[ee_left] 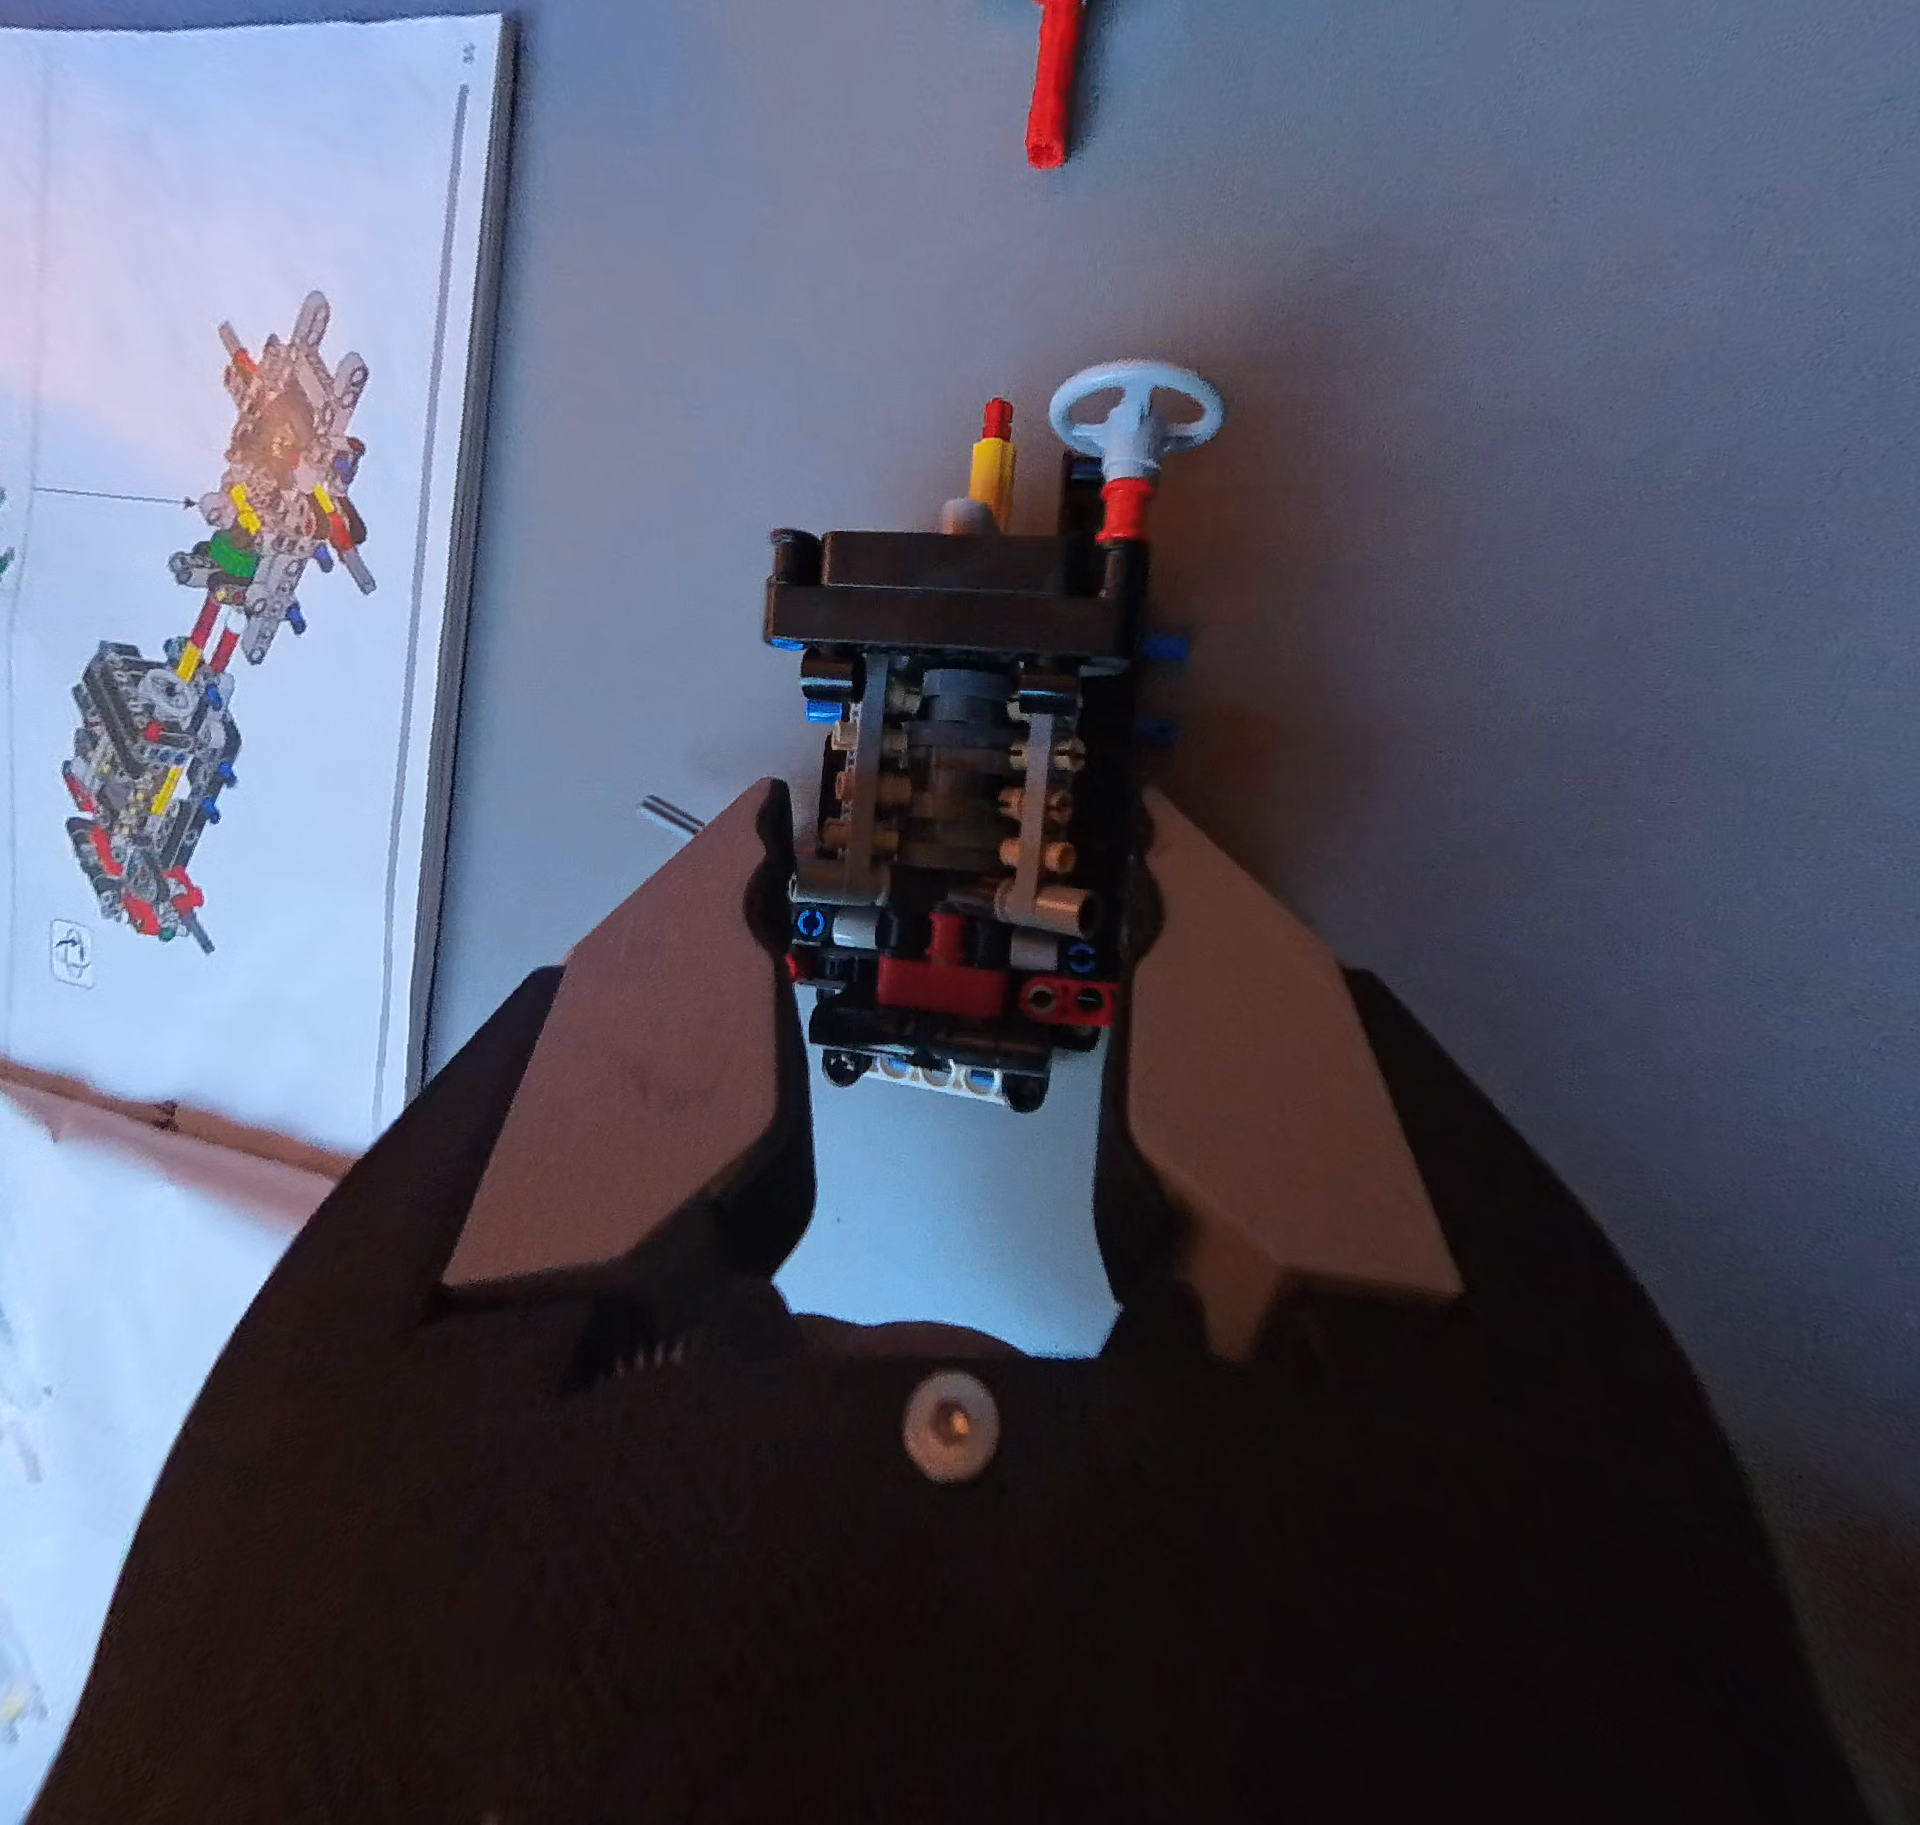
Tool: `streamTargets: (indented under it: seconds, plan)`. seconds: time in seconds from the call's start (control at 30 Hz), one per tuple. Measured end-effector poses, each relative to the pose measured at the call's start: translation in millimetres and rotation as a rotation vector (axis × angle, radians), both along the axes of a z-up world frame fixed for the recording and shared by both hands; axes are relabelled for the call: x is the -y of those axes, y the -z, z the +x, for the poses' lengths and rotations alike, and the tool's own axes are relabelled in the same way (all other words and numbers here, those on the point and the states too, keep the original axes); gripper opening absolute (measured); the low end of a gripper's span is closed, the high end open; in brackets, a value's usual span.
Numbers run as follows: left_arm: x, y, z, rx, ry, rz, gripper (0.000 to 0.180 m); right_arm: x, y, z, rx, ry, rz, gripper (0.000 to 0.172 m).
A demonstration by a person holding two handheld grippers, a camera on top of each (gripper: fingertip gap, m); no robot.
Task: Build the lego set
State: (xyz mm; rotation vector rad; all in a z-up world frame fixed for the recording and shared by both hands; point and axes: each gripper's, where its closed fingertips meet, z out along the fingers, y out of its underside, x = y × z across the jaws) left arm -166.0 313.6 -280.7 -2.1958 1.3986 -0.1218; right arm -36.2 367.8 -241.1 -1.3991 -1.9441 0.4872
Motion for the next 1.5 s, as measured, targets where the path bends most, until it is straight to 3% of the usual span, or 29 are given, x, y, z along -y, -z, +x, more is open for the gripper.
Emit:
streamTargets:
  seconds: [0.27,0.5,0.73,1.23,1.5]
  plan:
    - [-2.7,0.7,1.8,0.120,0.000,0.051,0.065,9.6,32.4,-15.2,0.248,-0.134,0.055,0.017]
    - [1.1,0.0,3.2,0.215,-0.033,0.080,0.068,10.0,24.7,-16.0,0.279,-0.118,-0.030,0.015]
    - [-0.6,-8.5,-0.5,0.465,-0.083,-0.002,0.063,12.6,35.9,-33.3,0.346,-0.132,-0.146,0.009]
    - [0.5,-7.5,-0.9,0.444,-0.096,0.012,0.064,10.0,48.3,-21.8,0.537,-0.135,-0.146,0.003]
    - [2.4,-7.3,-0.9,0.432,-0.109,0.009,0.064,11.2,39.5,-24.8,0.388,-0.100,0.060,0.002]
